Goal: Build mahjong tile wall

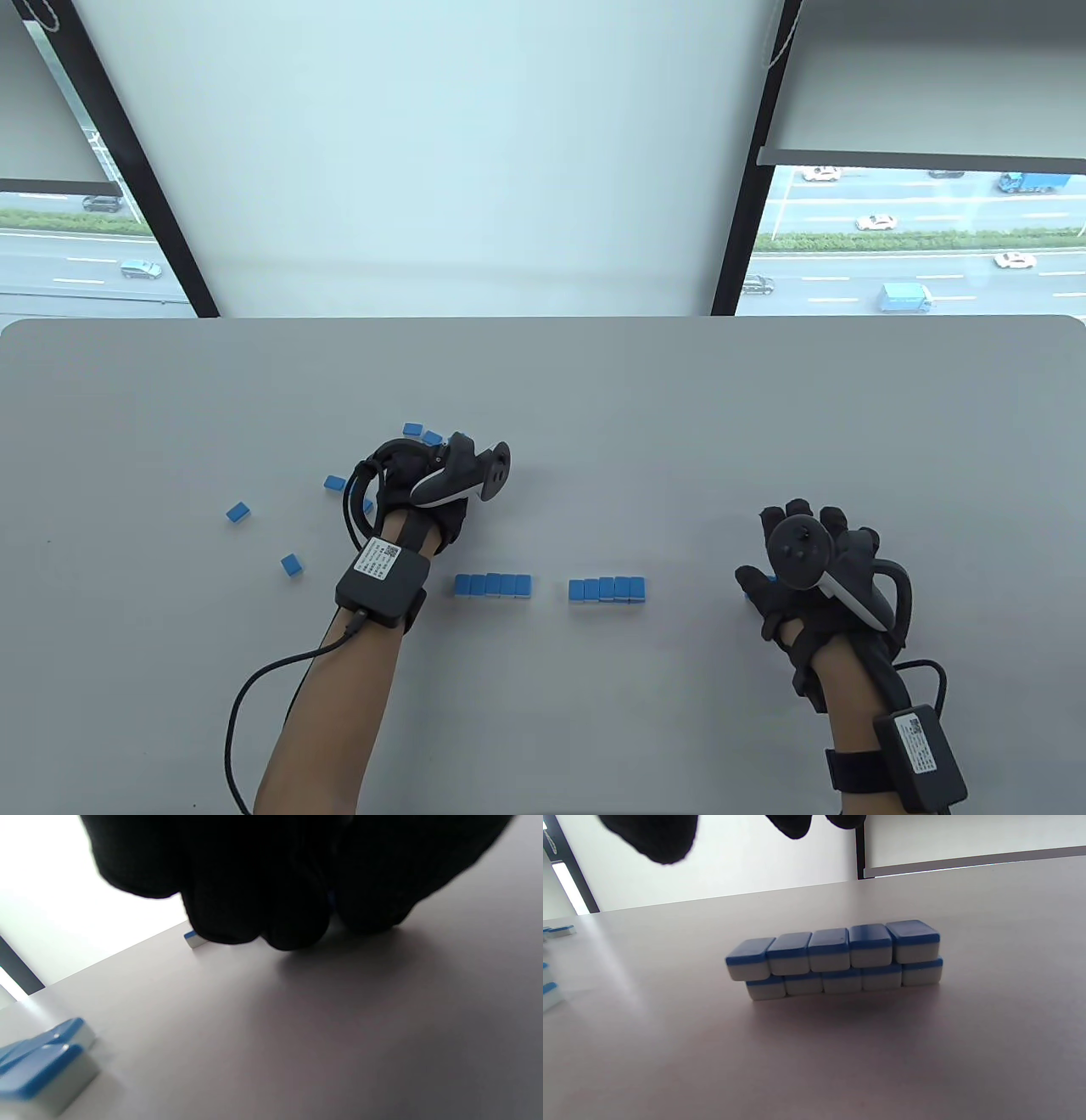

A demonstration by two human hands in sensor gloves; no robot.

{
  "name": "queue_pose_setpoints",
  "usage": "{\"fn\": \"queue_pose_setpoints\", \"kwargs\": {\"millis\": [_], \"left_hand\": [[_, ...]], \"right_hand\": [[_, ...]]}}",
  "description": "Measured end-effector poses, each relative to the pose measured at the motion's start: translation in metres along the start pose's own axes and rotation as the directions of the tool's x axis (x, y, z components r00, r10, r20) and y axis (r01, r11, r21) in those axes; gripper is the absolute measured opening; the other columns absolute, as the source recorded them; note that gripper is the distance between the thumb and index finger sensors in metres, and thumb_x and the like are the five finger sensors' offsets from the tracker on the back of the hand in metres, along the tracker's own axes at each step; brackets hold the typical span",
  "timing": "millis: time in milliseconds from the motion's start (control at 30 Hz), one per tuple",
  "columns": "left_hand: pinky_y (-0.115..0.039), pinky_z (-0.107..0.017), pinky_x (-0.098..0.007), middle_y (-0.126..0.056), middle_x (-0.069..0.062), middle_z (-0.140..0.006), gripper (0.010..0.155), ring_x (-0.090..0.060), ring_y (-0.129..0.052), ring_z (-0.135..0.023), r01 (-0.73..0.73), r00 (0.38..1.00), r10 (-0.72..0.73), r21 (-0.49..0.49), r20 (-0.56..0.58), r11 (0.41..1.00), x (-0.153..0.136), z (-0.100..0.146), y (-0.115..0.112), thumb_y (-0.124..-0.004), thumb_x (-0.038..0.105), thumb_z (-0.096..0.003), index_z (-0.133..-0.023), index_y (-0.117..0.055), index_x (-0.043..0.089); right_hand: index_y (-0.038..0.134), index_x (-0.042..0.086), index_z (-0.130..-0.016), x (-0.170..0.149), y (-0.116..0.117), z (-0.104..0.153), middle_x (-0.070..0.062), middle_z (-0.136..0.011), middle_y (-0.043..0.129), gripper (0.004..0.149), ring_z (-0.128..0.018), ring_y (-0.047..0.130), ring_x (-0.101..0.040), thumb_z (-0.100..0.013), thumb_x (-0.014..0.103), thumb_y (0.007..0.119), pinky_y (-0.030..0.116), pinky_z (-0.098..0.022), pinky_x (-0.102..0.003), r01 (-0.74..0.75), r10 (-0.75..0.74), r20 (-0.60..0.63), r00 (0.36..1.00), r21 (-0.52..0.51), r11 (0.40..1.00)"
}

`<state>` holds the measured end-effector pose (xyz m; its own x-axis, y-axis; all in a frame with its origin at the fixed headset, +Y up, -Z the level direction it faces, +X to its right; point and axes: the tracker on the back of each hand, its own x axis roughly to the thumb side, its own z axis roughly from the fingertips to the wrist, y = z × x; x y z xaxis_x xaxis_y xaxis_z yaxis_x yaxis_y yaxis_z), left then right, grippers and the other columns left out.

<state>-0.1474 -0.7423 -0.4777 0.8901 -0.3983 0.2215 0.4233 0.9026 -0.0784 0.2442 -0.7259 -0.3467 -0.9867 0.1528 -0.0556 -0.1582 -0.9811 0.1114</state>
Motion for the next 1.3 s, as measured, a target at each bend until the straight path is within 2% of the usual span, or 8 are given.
{"fn": "queue_pose_setpoints", "kwargs": {"millis": [100,233,500,667,767,900,1100,1300], "left_hand": [[-0.081,-0.057,-0.05,-0.098,0.011,-0.074,0.057,-0.018,-0.099,-0.065,-0.008,1.0,0.008,-0.027,-0.007,1.0,-0.006,0.008,0.0,-0.089,0.05,-0.0367,-0.089,-0.08,0.03],[-0.08,-0.057,-0.051,-0.096,0.009,-0.077,0.059,-0.02,-0.097,-0.066,-0.059,0.998,0.059,-0.005,-0.023,0.998,-0.023,0.027,0.002,-0.088,0.05,-0.037,-0.091,-0.077,0.029],[-0.078,-0.059,-0.051,-0.093,0.009,-0.081,0.061,-0.021,-0.095,-0.07,-0.164,0.986,0.166,0.073,-0.028,0.984,-0.06,0.087,0.005,-0.087,0.05,-0.0376,-0.093,-0.074,0.03],[-0.078,-0.06,-0.051,-0.092,0.009,-0.082,0.061,-0.021,-0.094,-0.071,-0.255,0.965,0.259,0.111,-0.028,0.961,-0.072,0.121,-0.006,-0.087,0.049,-0.038,-0.094,-0.074,0.03],[-0.077,-0.061,-0.051,-0.092,0.009,-0.083,0.06,-0.02,-0.094,-0.073,-0.302,0.952,0.306,0.11,-0.021,0.947,-0.069,0.132,-0.015,-0.088,0.049,-0.0383,-0.094,-0.073,0.031],[-0.077,-0.061,-0.051,-0.092,0.009,-0.083,0.06,-0.021,-0.094,-0.073,-0.345,0.938,0.346,0.09,0.002,0.934,-0.057,0.138,-0.029,-0.088,0.049,-0.0383,-0.094,-0.074,0.031],[-0.077,-0.061,-0.051,-0.092,0.009,-0.084,0.06,-0.021,-0.094,-0.074,-0.287,0.958,0.287,0.012,0.004,0.958,-0.042,0.134,-0.04,-0.087,0.049,-0.0387,-0.094,-0.074,0.032],[-0.076,-0.062,-0.052,-0.09,0.009,-0.085,0.058,-0.02,-0.092,-0.074,-0.249,0.969,0.249,-0.011,0.005,0.969,-0.036,0.132,-0.046,-0.088,0.049,-0.039,-0.093,-0.074,0.035]], "right_hand": [[0.037,0.022,-0.106,0.0,0.0,0.0,-0.008,-0.112,0.027,0.081,-0.097,0.021,-0.047,-0.042,0.06,0.068,0.015,-0.06,-0.067,0.004,-0.004,0.002,1.0,0.001,1.0],[0.037,0.022,-0.106,0.001,0.0,0.0,-0.008,-0.112,0.027,0.08,-0.097,0.021,-0.047,-0.042,0.06,0.068,0.015,-0.06,-0.067,0.01,-0.01,0.009,1.0,-0.001,1.0],[0.037,0.022,-0.106,0.002,0.0,0.0,-0.008,-0.112,0.027,0.08,-0.097,0.021,-0.047,-0.042,0.06,0.068,0.015,-0.06,-0.067,0.015,-0.015,0.017,1.0,-0.003,1.0],[0.037,0.022,-0.106,0.002,0.0,0.0,-0.008,-0.112,0.027,0.081,-0.097,0.021,-0.047,-0.042,0.06,0.068,0.015,-0.06,-0.067,0.017,-0.017,0.015,1.0,-0.004,1.0],[0.037,0.022,-0.106,0.001,0.0,0.0,-0.008,-0.112,0.027,0.081,-0.097,0.021,-0.047,-0.042,0.06,0.068,0.015,-0.06,-0.067,0.018,-0.018,0.012,1.0,-0.002,1.0],[0.037,0.022,-0.106,0.0,0.0,0.001,-0.008,-0.112,0.026,0.081,-0.097,0.021,-0.047,-0.042,0.061,0.067,0.015,-0.06,-0.067,0.018,-0.018,0.007,1.0,0.001,1.0],[0.037,0.023,-0.106,0.0,0.001,0.0,-0.008,-0.112,0.026,0.081,-0.097,0.021,-0.047,-0.042,0.061,0.067,0.015,-0.06,-0.067,0.018,-0.018,0.002,1.0,0.009,1.0],[0.037,0.023,-0.106,0.0,0.001,0.0,-0.008,-0.112,0.026,0.081,-0.097,0.021,-0.047,-0.042,0.061,0.067,0.015,-0.06,-0.067,0.016,-0.016,0.005,1.0,0.012,1.0]]}}
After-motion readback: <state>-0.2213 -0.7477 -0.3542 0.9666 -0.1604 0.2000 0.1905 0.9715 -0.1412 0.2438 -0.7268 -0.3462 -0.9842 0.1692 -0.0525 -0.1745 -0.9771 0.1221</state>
